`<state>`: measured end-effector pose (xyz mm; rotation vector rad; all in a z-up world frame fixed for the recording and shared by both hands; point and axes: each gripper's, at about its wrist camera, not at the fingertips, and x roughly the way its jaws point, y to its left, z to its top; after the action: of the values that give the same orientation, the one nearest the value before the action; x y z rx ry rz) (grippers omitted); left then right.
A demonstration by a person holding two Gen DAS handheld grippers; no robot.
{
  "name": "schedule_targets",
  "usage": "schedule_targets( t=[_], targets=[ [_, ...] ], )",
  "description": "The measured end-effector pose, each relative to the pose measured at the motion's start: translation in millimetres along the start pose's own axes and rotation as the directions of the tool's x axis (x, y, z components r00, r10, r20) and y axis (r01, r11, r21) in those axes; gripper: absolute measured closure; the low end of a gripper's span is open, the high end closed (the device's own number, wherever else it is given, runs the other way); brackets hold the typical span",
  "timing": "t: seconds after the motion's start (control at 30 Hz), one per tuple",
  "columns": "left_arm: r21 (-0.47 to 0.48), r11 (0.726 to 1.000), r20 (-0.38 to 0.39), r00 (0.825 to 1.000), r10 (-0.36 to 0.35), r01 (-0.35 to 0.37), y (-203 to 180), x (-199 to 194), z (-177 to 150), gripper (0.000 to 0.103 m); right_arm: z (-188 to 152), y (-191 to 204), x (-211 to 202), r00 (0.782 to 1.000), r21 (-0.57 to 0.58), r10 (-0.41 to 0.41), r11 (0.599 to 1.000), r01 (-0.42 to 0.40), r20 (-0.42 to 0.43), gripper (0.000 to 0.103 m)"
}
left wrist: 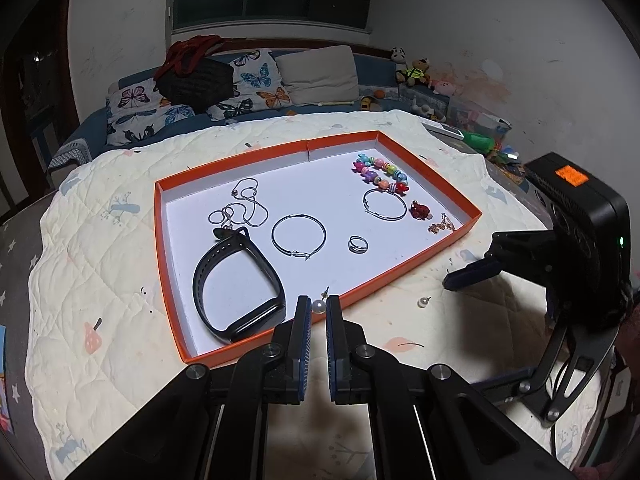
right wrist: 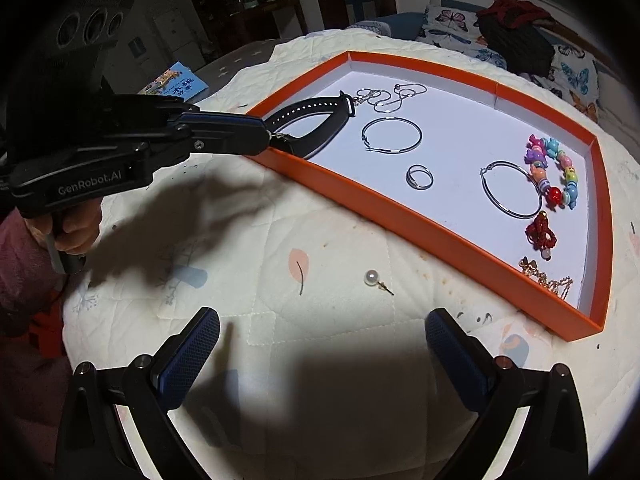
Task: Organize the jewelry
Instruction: 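Carry both pearl earrings into the tray and open both tools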
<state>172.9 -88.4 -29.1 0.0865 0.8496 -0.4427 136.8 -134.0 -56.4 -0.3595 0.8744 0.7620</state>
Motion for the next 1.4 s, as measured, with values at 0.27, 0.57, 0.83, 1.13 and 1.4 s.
schedule_targets(
  t=[0.27,0.57,0.83,1.13,1.4],
  targets=[
    [0.009,1.000,0.001,1.000,-0.003,0.003,-1.7,-0.2,-1.6,0.096,8.9,-3.8,-1.2,0.994,-0.027,-0.104,0.994,0.105,0.013,0.048],
    [0.002,1.000,-0.004,1.000,-0.001,0.001,-1.6,3.1,-2.2,0.096,13.7,-1.2,1.6,0.988,-0.098,-0.155,0.983,0.155,0.013,0.077],
    [0.006,1.000,-0.007,1.000,-0.002,0.002,-1.6,4.3,-3.1,0.096,14.6,3.1,3.5,0.983,-0.129,-0.183,0.974,0.184,0.020,0.087],
    [0.012,1.000,-0.002,1.000,-0.003,0.003,-4.8,2.6,-1.6,0.096,11.1,1.4,-3.5,0.984,-0.087,-0.175,0.980,0.177,0.031,0.093],
    [0.013,1.000,0.000,1.000,-0.004,0.004,-5.8,2.1,1.1,0.096,10.1,3.1,0.5,0.981,-0.100,-0.192,0.976,0.193,0.022,0.095]
  ],
)
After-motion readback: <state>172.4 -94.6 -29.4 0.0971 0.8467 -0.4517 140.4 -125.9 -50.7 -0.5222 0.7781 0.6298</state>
